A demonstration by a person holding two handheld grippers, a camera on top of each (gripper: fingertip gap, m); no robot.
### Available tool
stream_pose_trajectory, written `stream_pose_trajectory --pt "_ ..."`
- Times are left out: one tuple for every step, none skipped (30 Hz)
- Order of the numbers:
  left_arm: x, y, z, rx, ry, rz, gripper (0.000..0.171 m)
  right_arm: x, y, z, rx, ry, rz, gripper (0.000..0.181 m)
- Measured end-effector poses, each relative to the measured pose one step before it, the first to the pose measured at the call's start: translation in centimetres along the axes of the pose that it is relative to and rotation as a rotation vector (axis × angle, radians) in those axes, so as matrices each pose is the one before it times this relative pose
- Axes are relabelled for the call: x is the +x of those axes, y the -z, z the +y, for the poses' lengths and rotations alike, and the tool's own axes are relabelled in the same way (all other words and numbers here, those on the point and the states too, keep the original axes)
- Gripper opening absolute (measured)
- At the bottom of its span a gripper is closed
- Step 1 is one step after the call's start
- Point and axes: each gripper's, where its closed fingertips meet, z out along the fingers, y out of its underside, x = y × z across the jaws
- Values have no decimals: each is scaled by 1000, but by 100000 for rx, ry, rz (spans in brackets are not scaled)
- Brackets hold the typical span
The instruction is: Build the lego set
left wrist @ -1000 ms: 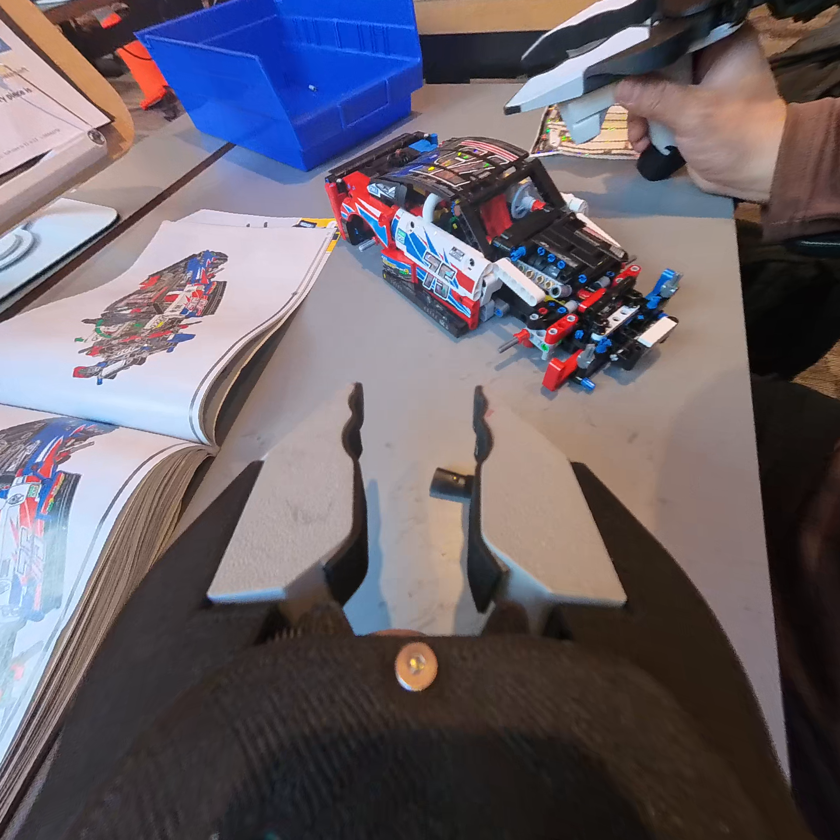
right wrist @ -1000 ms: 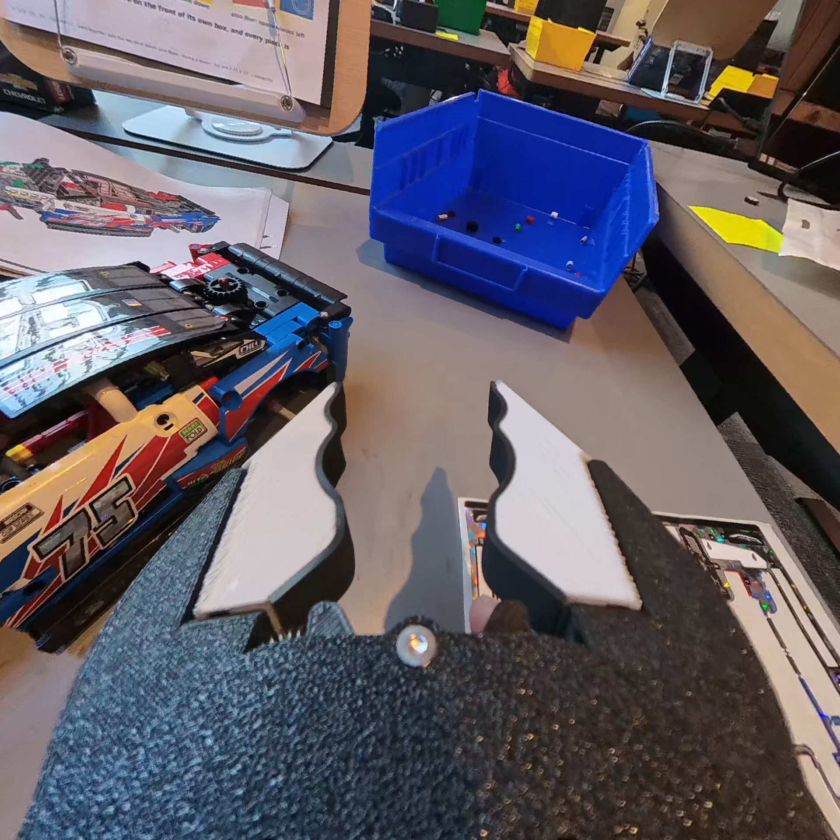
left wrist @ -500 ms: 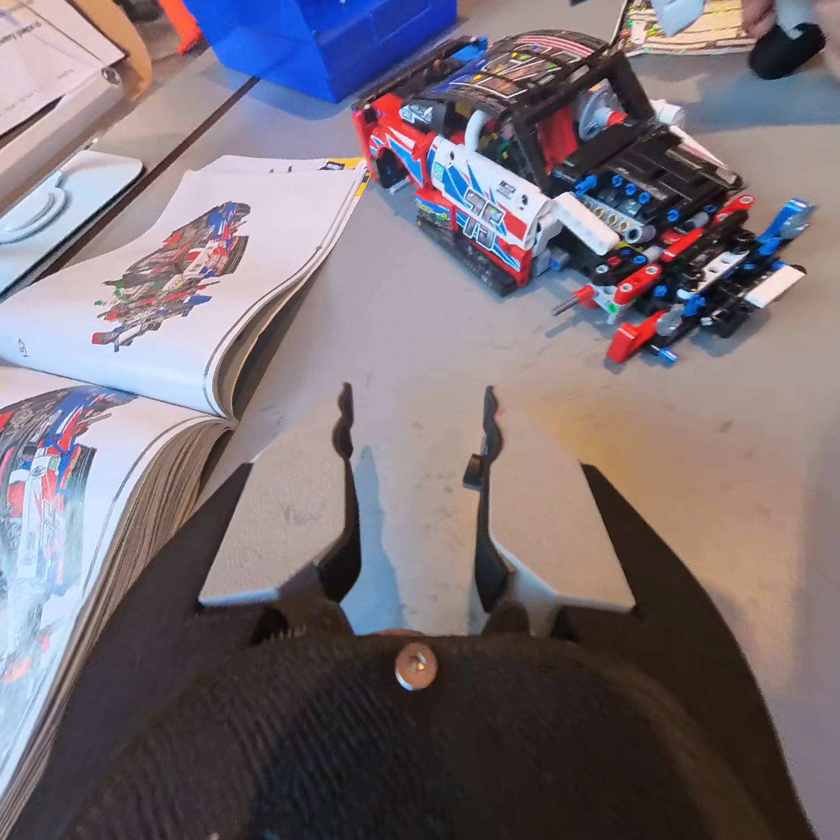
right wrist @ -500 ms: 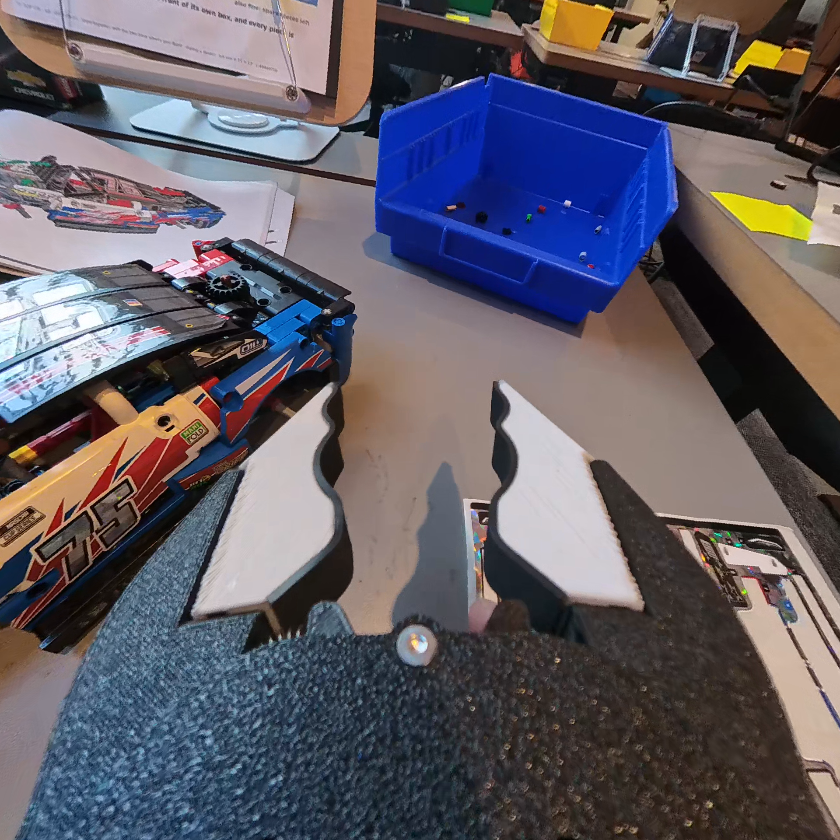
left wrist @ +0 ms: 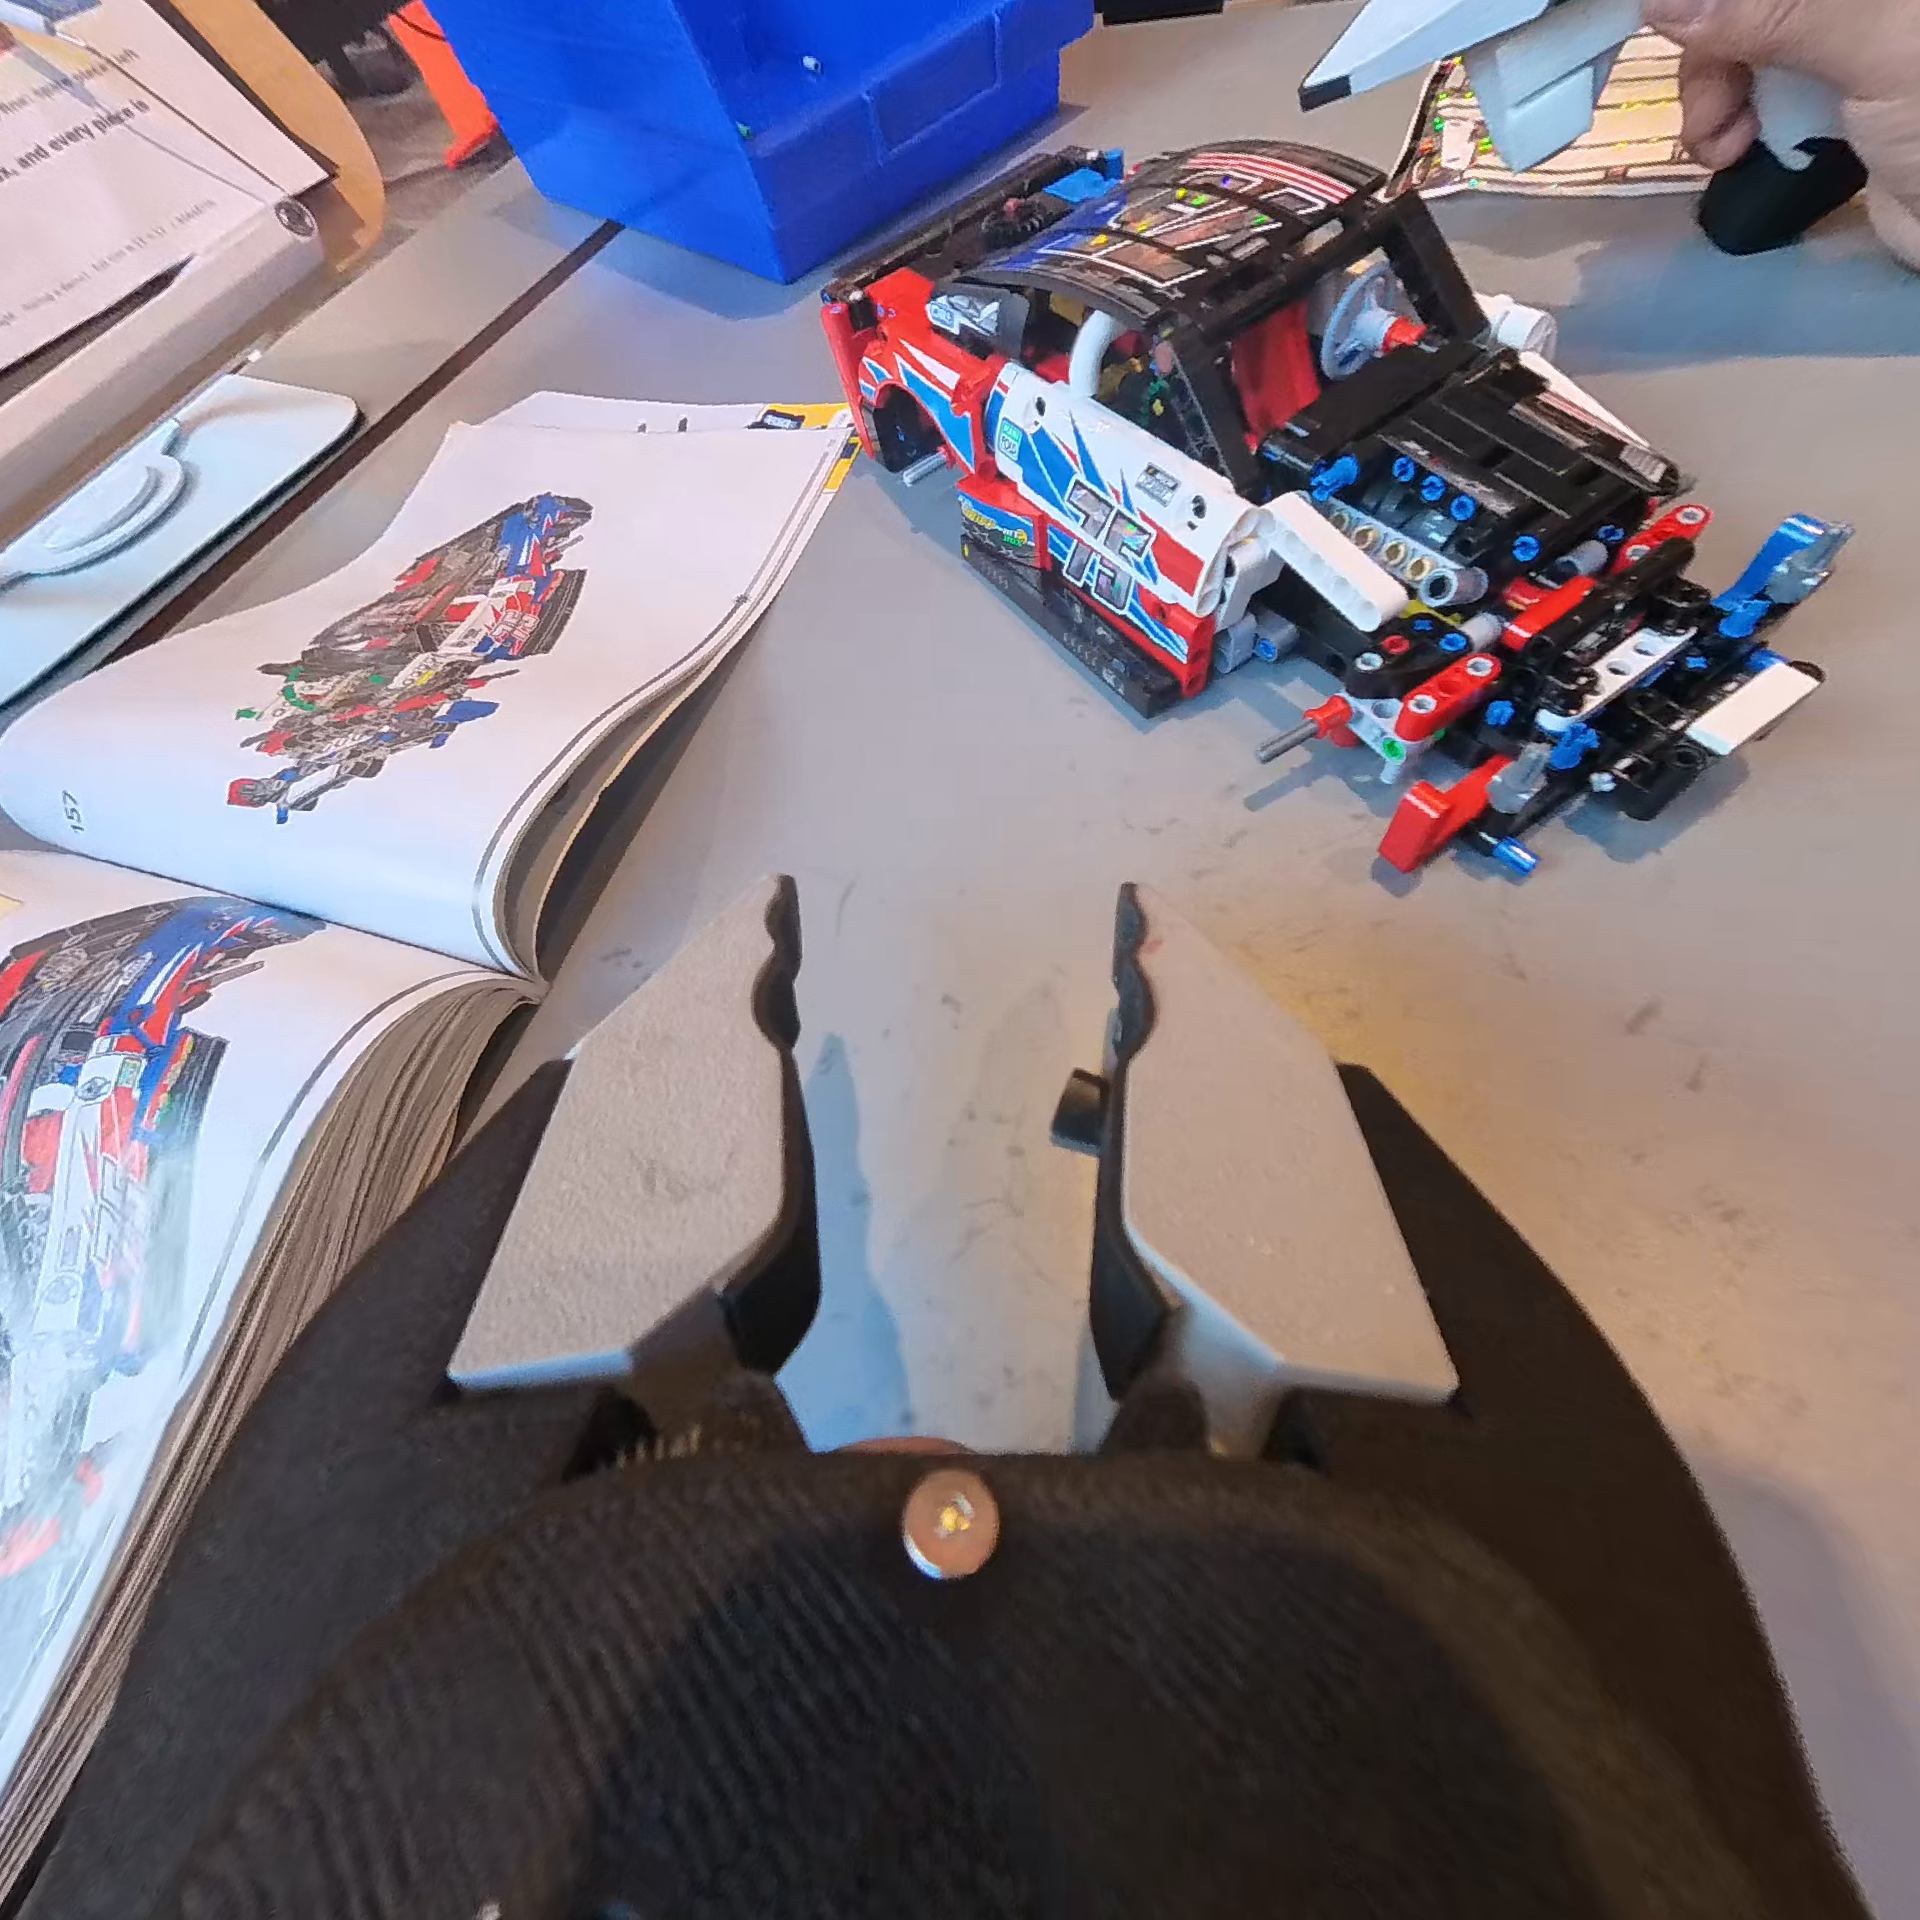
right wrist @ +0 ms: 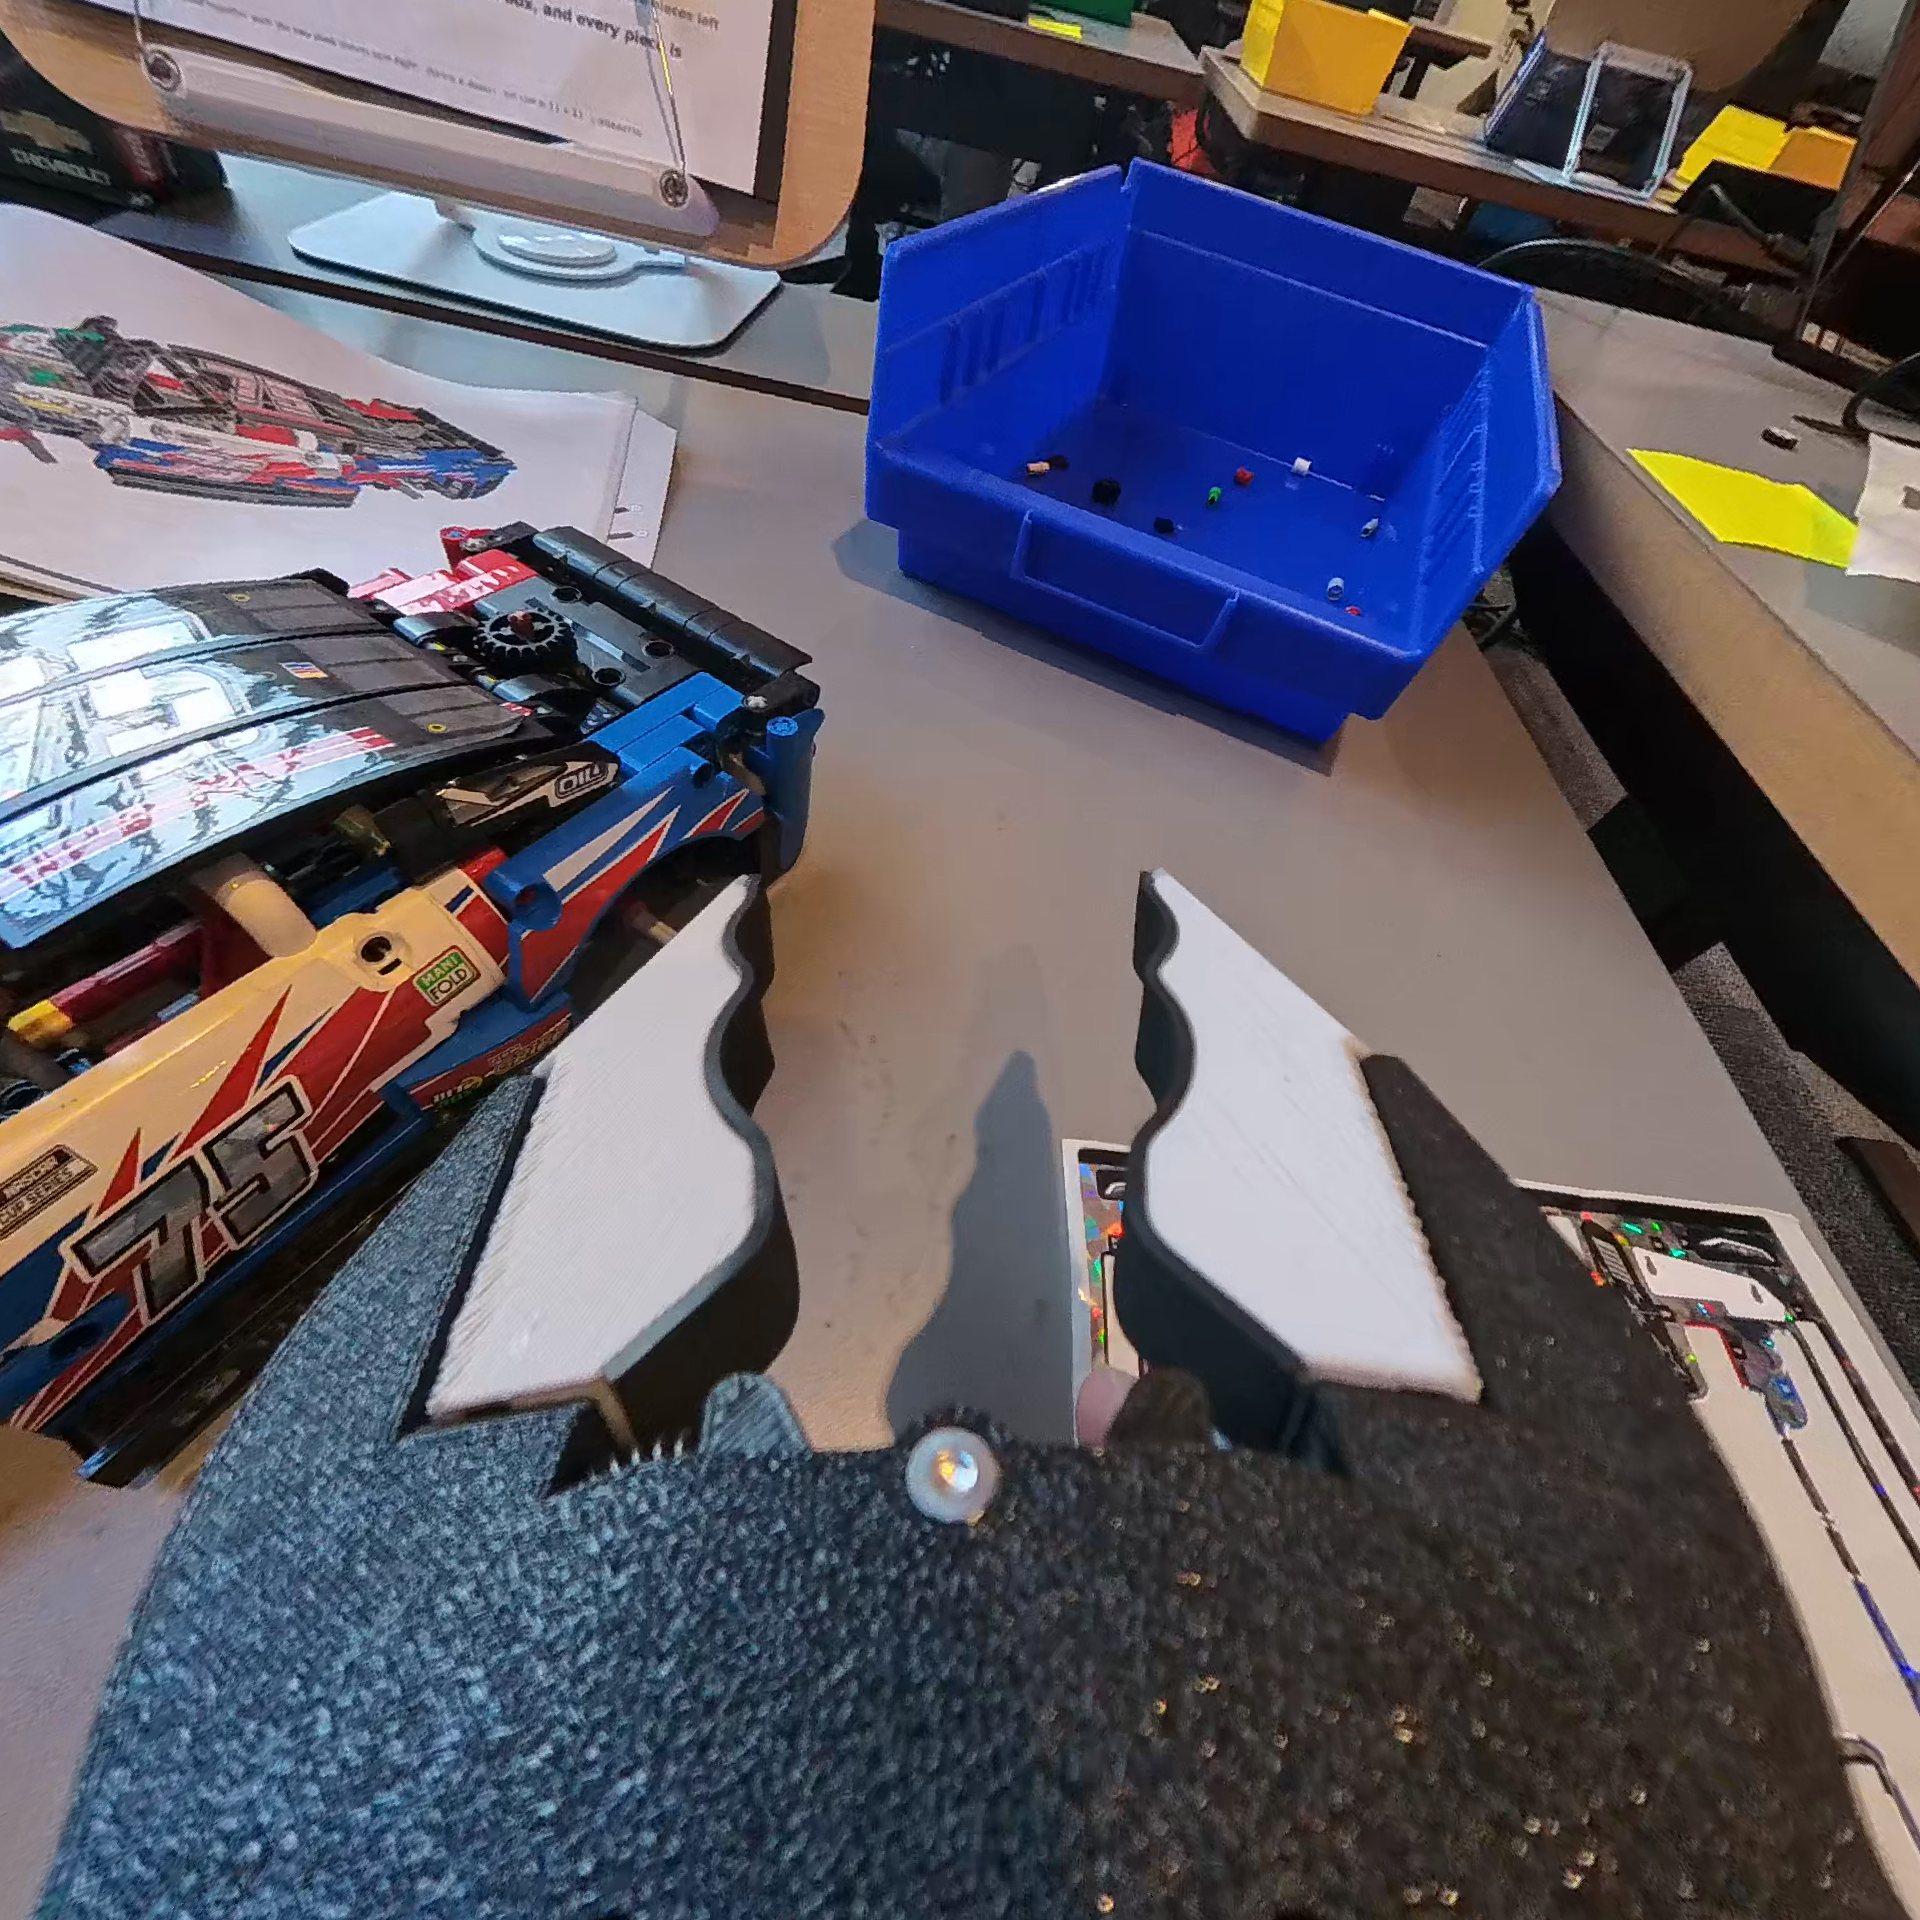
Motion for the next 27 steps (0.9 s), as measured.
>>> stream_pose_trajectory --pt "-88 52 -15 89 785 145 58 5 -25 22 -216 101 126 70" --pt "-22 54 -23 133 921 453 58 5 -30 20 -223 153 156 70" --pt "18 65 -51 263 787 527 58 -12 -21 28 -188 203 110 70" --pt "36 65 -72 358 439 414 58 -9 -26 14 -167 213 68 70" --pt "58 54 -76 329 18 271 58 -12 -28 27 -197 204 69 70" --pt "81 37 -55 173 -242 226 58 -12 -20 26 -258 210 49 70" --pt "100 13 -31 -1 -271 241 57 -9 -36 30 -262 195 101 70" --pt "111 -1 -10 -53 -278 338 57 4 -28 31 -221 167 104 70" --pt "125 -26 66 -475 -233 451 57 -10 -30 19 -226 152 54 70" --pt "132 -53 176 -1108 -144 608 56 -11 -38 33 -270 136 19 69" --pt "135 -47 276 -1737 -178 730 53 23 -26 42 -287 54 196 69" --pt "74 -68 305 -2017 -146 511 50 35 -26 9 -183 -18 292 69" --pt "55 -75 292 -1837 -79 366 50 25 -12 3 -48 -42 112 69" --pt "64 -81 201 -1327 -111 411 50 10 -3 1 2 -82 15 69" --pt "70 -50 92 -651 -186 292 50 14 -12 -4 24 -131 20 69" --pt "41 -17 -20 122 -279 49 50 18 -11 -11 24 -163 -42 69" --pt "34 9 -85 493 -234 28 50 6 -18 -3 7 -160 -63 69" --pt "65 -3 -55 341 -136 152 50 0 -6 -8 -12 -114 -95 68" --pt "35 -7 -19 108 -107 145 50 -15 -25 -2 -52 -45 -164 68" --pt "6 -35 51 -156 -99 53 50 -22 -9 19 -107 19 -145 68" --pt "-43 -41 84 -366 16 -138 50 -18 -14 -1 -61 72 -98 68" --pt "-67 -37 109 -400 102 -80 50 -32 0 4 13 109 -74 68" --pt "-106 -41 122 -384 172 -191 50 -23 1 -10 50 147 -43 68" --pt "-139 -30 140 -487 177 -370 50 -27 3 -13 60 241 -17 68" --pt "-140 -6 113 -438 103 -438 49 -79 1 -53 237 430 -202 68" --pt "-135 22 70 -185 18 -476 49 -105 17 -118 718 618 -223 68" --pt "-135 51 18 44 -20 -516 49 -76 91 -253 1519 467 -111 69"
